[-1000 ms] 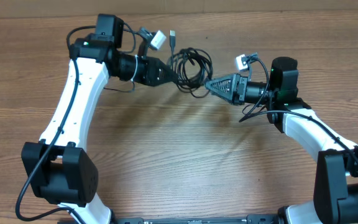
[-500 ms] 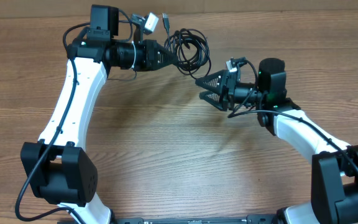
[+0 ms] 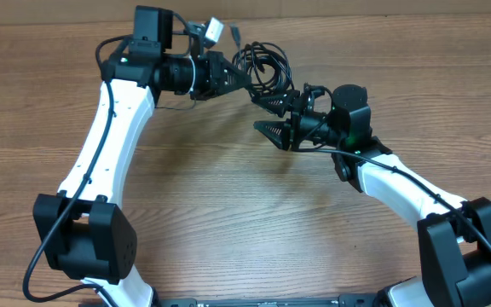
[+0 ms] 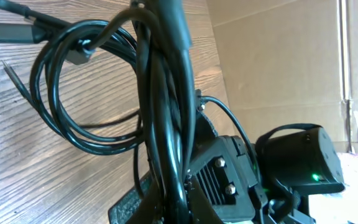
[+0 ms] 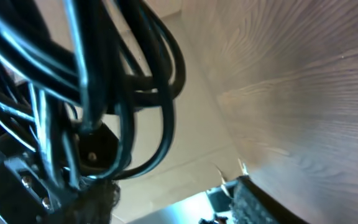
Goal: Untangle cables
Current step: 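Reach the right gripper to the hanging cable strands and grasp them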
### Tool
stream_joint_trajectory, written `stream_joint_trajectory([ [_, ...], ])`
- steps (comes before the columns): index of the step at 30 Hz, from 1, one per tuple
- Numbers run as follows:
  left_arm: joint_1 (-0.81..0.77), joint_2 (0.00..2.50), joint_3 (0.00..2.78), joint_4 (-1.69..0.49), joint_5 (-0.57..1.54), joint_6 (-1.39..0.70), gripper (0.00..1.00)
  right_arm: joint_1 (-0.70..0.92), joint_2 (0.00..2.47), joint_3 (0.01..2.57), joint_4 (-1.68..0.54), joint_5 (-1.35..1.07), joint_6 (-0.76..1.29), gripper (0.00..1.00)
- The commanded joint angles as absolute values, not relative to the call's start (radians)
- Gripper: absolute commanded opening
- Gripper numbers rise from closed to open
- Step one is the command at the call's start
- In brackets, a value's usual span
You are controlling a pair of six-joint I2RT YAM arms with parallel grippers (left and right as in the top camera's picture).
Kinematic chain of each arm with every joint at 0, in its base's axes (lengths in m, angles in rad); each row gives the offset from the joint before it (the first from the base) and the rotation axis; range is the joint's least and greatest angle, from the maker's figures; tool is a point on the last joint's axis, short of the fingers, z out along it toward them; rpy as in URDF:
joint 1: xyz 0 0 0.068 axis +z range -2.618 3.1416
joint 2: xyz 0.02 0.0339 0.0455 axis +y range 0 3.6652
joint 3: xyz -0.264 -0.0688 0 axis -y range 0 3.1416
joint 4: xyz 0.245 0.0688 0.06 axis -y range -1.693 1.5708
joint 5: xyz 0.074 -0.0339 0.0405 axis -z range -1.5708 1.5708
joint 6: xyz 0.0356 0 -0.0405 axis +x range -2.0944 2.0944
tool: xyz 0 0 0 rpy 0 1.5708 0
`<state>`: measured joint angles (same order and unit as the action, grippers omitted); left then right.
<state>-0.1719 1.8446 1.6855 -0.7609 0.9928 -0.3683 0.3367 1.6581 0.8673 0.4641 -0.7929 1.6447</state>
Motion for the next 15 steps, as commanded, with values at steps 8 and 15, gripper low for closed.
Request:
stream_joint_trajectory([
  [8, -0.182, 1.855, 1.699, -0.755, 1.013, -0.383, 0.04, 0.338, 1.659, 0.871, 0.47, -0.664, 1.763, 0.52],
  [15, -0.182, 1.855, 1.699, -0.755, 0.985, -0.384, 0.04, 0.338, 1.659, 0.871, 0.47, -0.659, 1.785, 0.45],
])
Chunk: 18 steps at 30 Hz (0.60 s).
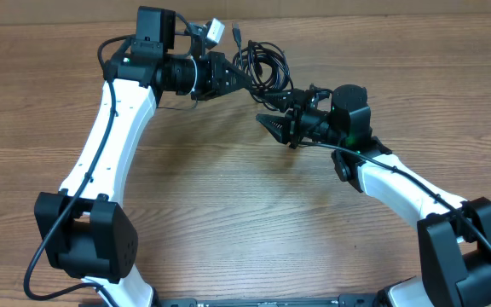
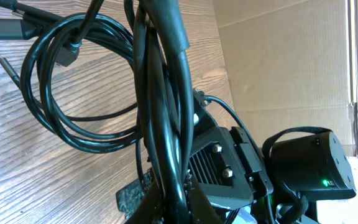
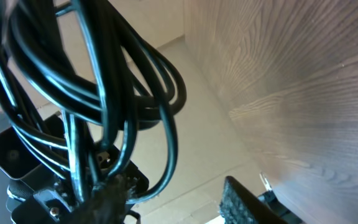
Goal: Untangle cables
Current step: 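Reach the right gripper to the hanging cable strands and grasp them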
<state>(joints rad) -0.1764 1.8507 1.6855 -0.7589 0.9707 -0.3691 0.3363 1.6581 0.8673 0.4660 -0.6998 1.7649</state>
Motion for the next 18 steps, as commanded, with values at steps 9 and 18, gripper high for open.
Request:
stream_joint_trajectory([
  [9, -0.182, 1.855, 1.699, -0.755, 0.931, -0.431, 0.04, 0.338, 1.659, 0.871, 0.471, -0.651, 1.811, 0.45],
  [18, -0.182, 1.855, 1.699, -0.755, 0.932, -0.435, 0.04, 0.338, 1.659, 0.871, 0.471, -0.616, 1.812, 0.45],
])
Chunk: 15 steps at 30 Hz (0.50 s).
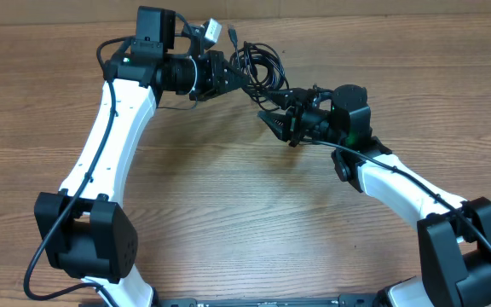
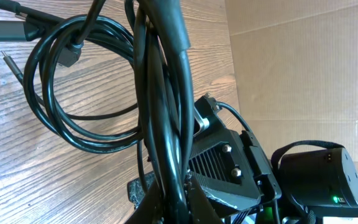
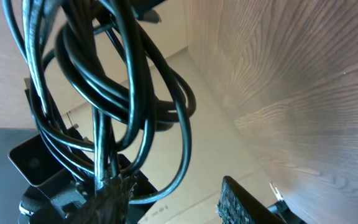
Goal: Untangle cables
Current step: 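Reach the right gripper to the hanging cable strands and grasp them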
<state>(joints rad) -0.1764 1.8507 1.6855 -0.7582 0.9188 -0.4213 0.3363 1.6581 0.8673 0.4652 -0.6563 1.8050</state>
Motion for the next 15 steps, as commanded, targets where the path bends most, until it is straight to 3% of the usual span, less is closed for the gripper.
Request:
stream_joint_trajectory([
  [1, -0.182, 1.855, 1.699, -0.756, 0.932, -0.435, 0.04, 0.338, 1.659, 0.871, 0.471, -0.613, 1.819, 0.45],
  [15, -0.201, 1.855, 1.699, -0.758, 0.96, -0.479, 0.04, 0.339, 1.659, 0.871, 0.463, -0.57, 1.832, 0.46],
])
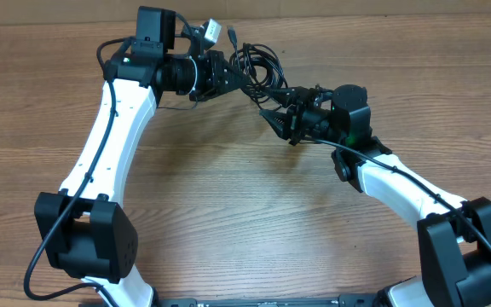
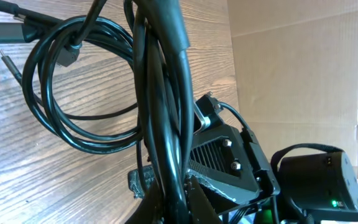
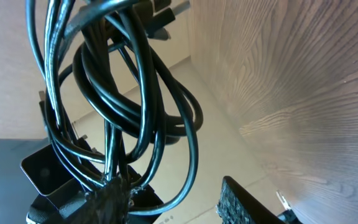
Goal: Untangle cables
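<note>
A tangled bundle of black cables (image 1: 260, 63) hangs above the wooden table, with a white connector (image 1: 212, 31) sticking out at its far left. My left gripper (image 1: 228, 78) is shut on the bundle's thick strands (image 2: 161, 106), which run down between its fingers (image 2: 178, 200). My right gripper (image 1: 271, 109) is open at the bundle's right side. In the right wrist view a loop of the bundle (image 3: 188, 155) hangs between its fingers (image 3: 112, 198), and one strand touches the left finger.
The wooden table (image 1: 245, 213) lies below both arms. A cardboard wall (image 2: 291, 68) stands behind the table. A grey plug (image 2: 5, 31) of the bundle points left. The right gripper's body (image 2: 229, 168) is close behind the bundle.
My right gripper has moved a little closer to the bundle, so the loops sit further between its open fingers. The left gripper holds the bundle as before.
My left gripper held the bundle raised while my right gripper stood wide open below and right of it. Then the right gripper was higher and nearer the loops, and the left had shifted slightly left. Now a loop hangs between the right fingers.
</note>
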### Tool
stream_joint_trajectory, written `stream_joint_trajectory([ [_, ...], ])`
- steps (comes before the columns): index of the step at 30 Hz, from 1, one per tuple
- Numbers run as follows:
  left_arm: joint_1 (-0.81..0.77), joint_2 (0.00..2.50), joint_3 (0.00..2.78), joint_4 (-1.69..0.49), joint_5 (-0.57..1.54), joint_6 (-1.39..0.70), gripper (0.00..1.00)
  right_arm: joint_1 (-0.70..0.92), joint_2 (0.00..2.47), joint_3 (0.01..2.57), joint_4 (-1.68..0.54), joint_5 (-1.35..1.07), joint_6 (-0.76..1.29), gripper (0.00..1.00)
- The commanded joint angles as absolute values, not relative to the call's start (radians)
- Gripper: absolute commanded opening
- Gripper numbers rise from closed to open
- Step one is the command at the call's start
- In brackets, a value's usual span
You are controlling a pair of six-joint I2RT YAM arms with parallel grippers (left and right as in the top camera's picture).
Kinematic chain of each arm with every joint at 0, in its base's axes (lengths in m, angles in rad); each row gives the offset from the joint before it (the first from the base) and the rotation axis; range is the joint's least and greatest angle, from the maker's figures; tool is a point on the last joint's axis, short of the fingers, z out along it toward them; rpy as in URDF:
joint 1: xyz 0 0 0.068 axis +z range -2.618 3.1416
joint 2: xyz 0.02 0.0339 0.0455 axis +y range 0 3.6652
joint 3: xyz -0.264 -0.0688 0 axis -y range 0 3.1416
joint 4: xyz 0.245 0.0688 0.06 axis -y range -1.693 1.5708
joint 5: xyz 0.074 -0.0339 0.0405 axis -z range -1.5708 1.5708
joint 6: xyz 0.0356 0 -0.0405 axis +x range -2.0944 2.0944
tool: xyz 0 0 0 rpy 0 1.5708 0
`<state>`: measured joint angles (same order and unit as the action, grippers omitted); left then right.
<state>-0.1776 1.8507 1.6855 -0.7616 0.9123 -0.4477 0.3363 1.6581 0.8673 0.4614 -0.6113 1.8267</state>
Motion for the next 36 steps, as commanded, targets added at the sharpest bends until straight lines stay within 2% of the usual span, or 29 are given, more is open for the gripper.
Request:
stream_joint_trajectory([
  [1, -0.208, 1.855, 1.699, -0.758, 0.958, -0.479, 0.04, 0.339, 1.659, 0.871, 0.463, -0.568, 1.833, 0.46],
  [20, -0.291, 1.855, 1.699, -0.743, 0.932, -0.479, 0.04, 0.347, 1.659, 0.871, 0.463, -0.559, 1.832, 0.45],
  [26, -0.291, 1.855, 1.699, -0.744, 0.907, -0.479, 0.04, 0.347, 1.659, 0.871, 0.463, -0.558, 1.832, 0.25],
  [30, -0.295, 1.855, 1.699, -0.747, 0.91, -0.479, 0.04, 0.347, 1.659, 0.871, 0.463, -0.539, 1.832, 0.22],
  [33, -0.298, 1.855, 1.699, -0.747, 0.908, -0.479, 0.04, 0.347, 1.659, 0.871, 0.463, -0.54, 1.832, 0.05],
  [36, -0.297, 1.855, 1.699, -0.746, 0.902, -0.479, 0.04, 0.347, 1.659, 0.871, 0.462, -0.555, 1.825, 0.04],
])
